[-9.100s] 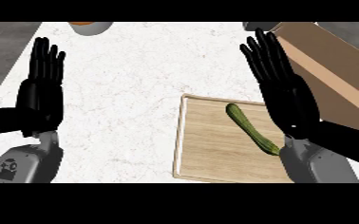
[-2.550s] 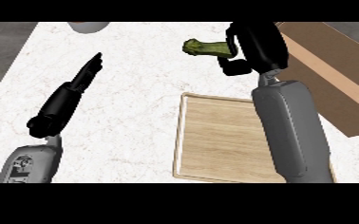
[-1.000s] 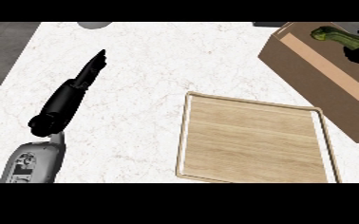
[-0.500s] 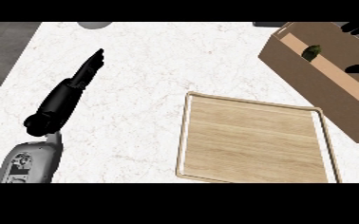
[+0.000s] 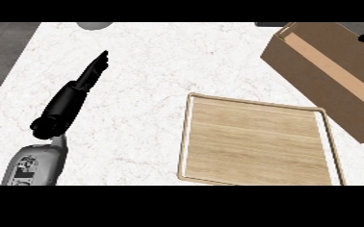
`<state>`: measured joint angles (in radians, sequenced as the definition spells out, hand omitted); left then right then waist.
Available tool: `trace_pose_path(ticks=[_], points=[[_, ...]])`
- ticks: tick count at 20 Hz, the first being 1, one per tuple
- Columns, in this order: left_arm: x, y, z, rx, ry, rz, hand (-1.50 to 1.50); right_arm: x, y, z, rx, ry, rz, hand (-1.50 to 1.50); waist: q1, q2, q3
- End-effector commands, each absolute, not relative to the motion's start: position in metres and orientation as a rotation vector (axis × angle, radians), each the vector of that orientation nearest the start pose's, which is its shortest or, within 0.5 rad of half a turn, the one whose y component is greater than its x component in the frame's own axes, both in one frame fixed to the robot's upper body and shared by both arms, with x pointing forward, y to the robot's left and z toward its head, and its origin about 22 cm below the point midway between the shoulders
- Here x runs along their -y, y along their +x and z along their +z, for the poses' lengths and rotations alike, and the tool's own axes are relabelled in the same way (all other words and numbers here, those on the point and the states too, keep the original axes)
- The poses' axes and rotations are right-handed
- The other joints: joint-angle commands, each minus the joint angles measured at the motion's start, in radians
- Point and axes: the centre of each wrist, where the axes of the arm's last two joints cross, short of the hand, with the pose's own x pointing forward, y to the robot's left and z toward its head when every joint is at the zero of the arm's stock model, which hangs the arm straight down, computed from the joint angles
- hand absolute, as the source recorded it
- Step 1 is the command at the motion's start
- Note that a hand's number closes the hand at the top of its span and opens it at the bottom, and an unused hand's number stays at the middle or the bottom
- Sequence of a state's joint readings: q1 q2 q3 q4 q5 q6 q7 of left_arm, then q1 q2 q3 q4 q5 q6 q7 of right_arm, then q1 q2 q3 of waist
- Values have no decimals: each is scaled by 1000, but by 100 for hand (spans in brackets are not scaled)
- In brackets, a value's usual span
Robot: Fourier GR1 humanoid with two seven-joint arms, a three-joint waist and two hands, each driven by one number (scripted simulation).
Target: Pick the squash from the tray and place it in the cardboard box
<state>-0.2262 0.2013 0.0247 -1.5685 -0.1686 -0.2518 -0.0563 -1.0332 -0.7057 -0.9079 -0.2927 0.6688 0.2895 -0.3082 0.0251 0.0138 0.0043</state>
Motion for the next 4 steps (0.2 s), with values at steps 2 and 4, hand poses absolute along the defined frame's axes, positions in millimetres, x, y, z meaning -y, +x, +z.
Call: trace_pose_path(ticks=[2, 4], points=[[-263, 283, 64, 1776, 57, -550, 0, 504, 368, 175, 1658, -429, -174, -150, 20, 6, 0], [-249, 289, 74, 1787, 63, -542, 0, 509, 357, 146, 1662, -475, -204, -150, 17, 7, 1]])
